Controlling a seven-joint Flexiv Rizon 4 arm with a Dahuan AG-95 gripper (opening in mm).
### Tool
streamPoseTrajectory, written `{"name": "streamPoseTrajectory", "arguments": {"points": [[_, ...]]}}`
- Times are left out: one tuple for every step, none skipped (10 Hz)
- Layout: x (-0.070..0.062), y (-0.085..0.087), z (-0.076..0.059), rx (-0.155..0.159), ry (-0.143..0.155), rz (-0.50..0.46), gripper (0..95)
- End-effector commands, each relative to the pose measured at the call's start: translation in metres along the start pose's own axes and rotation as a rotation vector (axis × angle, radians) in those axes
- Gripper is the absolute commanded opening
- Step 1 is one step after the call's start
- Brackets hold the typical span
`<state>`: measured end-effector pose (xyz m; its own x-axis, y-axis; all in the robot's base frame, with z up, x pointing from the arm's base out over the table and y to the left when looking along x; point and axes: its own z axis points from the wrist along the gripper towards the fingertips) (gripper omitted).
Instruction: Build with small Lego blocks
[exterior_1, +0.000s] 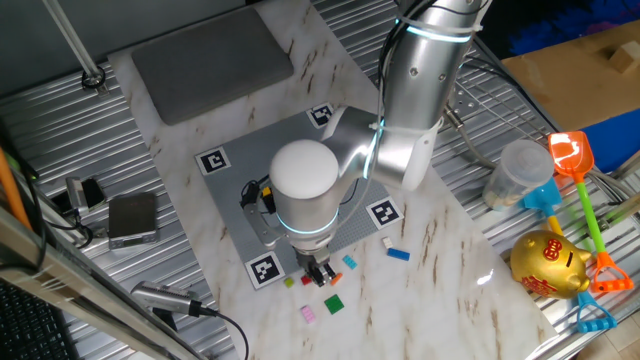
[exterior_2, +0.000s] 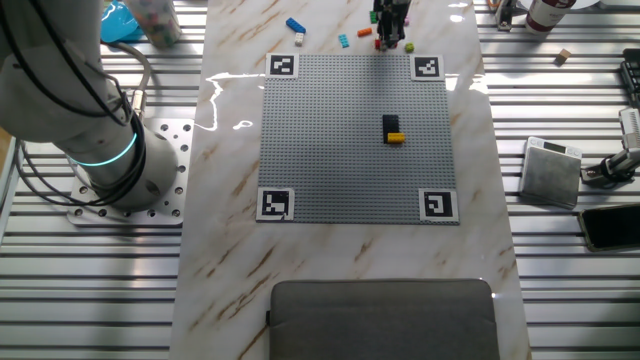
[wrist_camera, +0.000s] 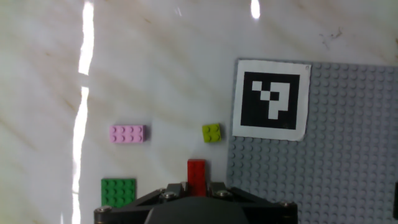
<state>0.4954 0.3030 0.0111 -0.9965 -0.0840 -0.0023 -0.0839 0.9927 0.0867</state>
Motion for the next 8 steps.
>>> {"name": "streamPoseTrajectory", "arguments": {"points": [[0.000,0.001,-0.002,0.021,0.013,-0.032,0.0],[0.000,0.002,-0.005,0.023,0.015,-0.051,0.0],[0.000,0.002,-0.006,0.023,0.016,-0.060,0.0],[0.000,0.002,-0.008,0.023,0.017,-0.078,0.0],[0.000,0.001,-0.011,0.023,0.018,-0.090,0.0],[0.000,-0.002,-0.017,0.023,0.020,-0.104,0.0],[-0.002,-0.010,-0.027,0.022,0.028,-0.123,0.0],[-0.003,-0.016,-0.033,0.022,0.032,-0.132,0.0]]}}
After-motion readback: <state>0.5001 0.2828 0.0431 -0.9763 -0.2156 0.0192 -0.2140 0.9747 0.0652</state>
